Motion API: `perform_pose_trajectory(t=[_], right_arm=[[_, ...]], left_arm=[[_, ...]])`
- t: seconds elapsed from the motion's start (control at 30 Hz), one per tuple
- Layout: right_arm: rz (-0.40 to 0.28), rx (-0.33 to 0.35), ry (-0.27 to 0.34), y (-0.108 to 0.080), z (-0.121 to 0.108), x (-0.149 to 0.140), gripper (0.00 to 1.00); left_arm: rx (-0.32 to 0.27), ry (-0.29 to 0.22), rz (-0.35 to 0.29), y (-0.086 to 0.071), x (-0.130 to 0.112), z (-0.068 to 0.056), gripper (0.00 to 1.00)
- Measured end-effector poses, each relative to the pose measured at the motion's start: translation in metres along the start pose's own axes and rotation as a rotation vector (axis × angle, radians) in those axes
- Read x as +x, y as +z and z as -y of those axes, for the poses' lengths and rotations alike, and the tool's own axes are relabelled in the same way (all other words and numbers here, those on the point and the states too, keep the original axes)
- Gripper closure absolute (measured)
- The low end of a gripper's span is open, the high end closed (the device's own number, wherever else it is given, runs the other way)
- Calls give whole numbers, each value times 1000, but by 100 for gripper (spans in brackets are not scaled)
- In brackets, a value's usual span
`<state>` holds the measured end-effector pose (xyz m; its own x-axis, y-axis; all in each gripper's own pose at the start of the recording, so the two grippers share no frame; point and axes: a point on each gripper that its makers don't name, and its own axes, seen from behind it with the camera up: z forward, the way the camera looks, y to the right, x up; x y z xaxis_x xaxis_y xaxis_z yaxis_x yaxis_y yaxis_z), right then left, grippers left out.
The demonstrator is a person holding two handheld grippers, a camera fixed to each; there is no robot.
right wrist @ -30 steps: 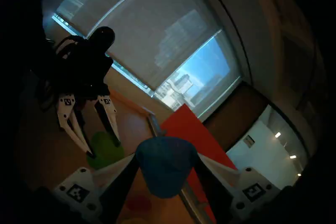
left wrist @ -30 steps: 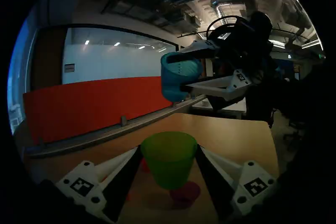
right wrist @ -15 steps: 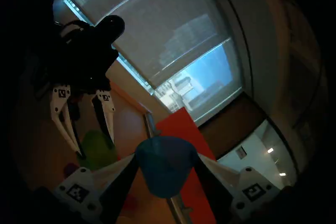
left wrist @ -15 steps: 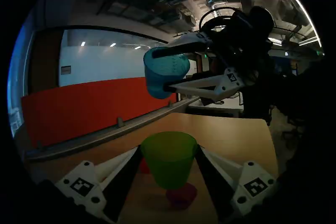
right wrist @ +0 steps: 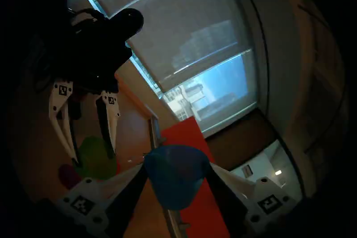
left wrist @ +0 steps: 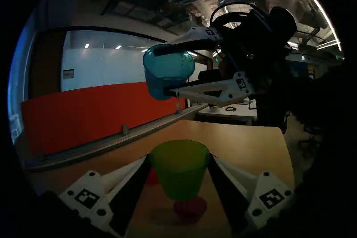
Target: Pour water
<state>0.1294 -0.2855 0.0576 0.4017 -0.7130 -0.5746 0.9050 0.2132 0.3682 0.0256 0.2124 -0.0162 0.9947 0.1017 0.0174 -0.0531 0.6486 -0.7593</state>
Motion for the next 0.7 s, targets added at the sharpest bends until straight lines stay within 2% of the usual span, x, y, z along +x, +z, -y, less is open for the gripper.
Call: perform_pose_trajectory(t=[0.33,0.7], right_arm=[[11,-10,-64,3,-2,-1,10],[10,-26,-102,3,-9,0,10]], left_arm=[[-10,0,1,2,0,-3,12],[-18,-1,4,4,-1,-6,12]])
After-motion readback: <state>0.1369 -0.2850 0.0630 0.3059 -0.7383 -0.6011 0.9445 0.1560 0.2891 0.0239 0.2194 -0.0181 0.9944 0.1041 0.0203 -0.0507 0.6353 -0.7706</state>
